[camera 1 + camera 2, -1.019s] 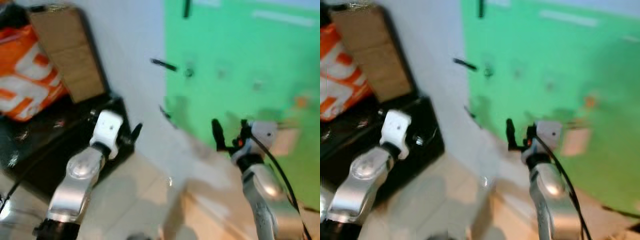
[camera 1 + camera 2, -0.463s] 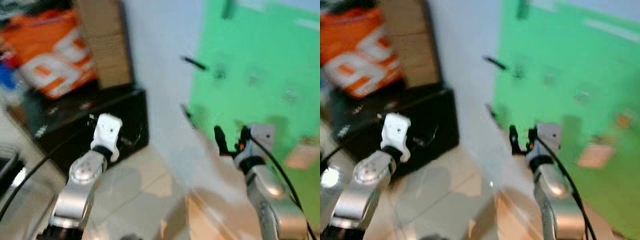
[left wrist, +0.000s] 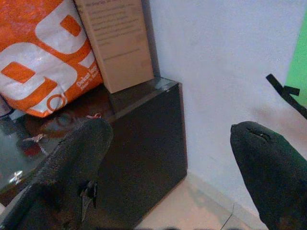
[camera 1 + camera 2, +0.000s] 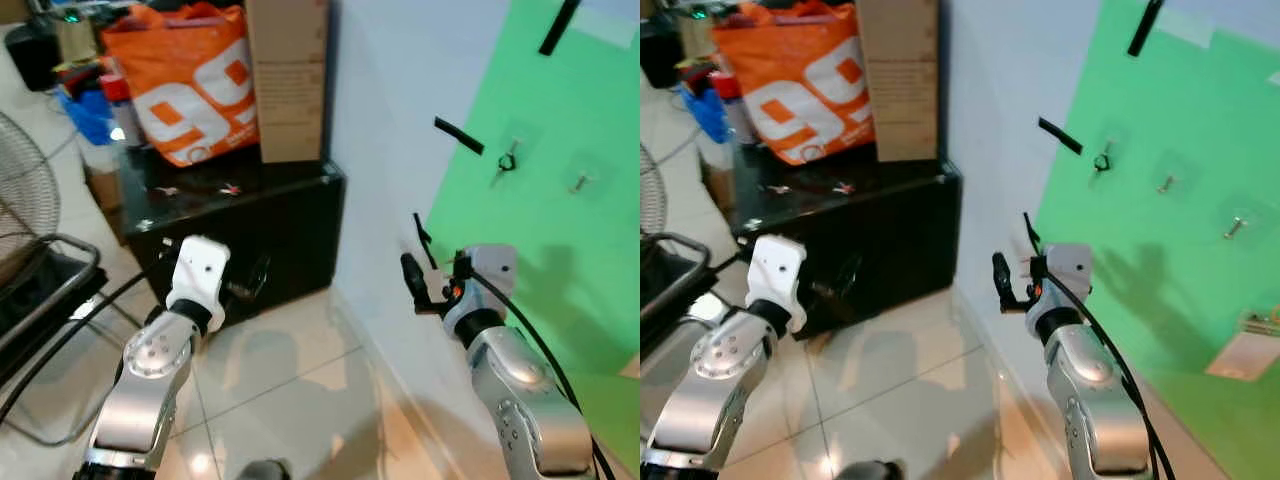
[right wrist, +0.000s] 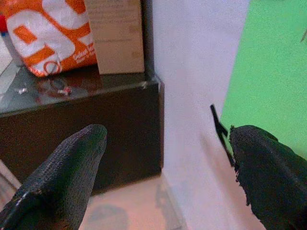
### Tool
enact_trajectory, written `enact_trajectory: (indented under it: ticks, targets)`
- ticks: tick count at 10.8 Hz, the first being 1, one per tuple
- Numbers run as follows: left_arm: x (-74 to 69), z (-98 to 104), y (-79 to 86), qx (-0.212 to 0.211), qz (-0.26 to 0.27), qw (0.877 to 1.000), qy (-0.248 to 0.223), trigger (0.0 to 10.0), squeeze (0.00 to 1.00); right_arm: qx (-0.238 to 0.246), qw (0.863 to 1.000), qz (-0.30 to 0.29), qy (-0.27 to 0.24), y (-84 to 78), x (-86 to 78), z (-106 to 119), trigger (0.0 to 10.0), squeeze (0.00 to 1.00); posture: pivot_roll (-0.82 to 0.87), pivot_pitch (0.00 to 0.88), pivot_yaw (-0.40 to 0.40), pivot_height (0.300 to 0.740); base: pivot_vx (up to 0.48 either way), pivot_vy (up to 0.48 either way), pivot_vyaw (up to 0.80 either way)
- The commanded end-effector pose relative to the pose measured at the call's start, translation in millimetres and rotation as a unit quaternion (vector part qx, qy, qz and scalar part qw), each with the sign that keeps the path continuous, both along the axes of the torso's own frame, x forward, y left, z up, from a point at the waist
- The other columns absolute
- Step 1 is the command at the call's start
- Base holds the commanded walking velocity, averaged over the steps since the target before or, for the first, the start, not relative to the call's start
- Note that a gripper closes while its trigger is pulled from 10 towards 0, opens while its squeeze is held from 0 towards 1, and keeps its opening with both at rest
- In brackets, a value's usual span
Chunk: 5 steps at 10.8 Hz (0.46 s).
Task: Hang keys on a hook
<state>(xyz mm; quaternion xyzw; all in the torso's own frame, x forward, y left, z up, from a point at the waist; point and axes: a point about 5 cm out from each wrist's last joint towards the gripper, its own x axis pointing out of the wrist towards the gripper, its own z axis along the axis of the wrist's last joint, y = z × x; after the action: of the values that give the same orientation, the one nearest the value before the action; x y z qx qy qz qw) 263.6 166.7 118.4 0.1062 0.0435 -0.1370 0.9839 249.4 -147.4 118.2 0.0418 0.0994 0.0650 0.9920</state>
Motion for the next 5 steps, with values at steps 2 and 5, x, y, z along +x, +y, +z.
enact_trajectory:
  ticks: [2, 5]
  targets:
    - [2.4, 4.2, -0.9, 0.005, -0.001, 1.0, -0.006, 10.0, 0.0, -0.003, 1.0, 0.0, 0.001, -0.5, 1.6, 1.0, 10.0, 1.0, 0.01, 0.0, -0.04, 0.74, 0.291, 0.0, 0.0]
    - [4.2, 4.0, -2.0, 0.003, -0.003, 1.0, -0.004, 10.0, 0.0, -0.01, 1.0, -0.003, 0.0, 0.0, 1.3, 0.6, 10.0, 1.0, 0.01, 0.0, -0.029, 0.74, 0.316, 0.0, 0.0]
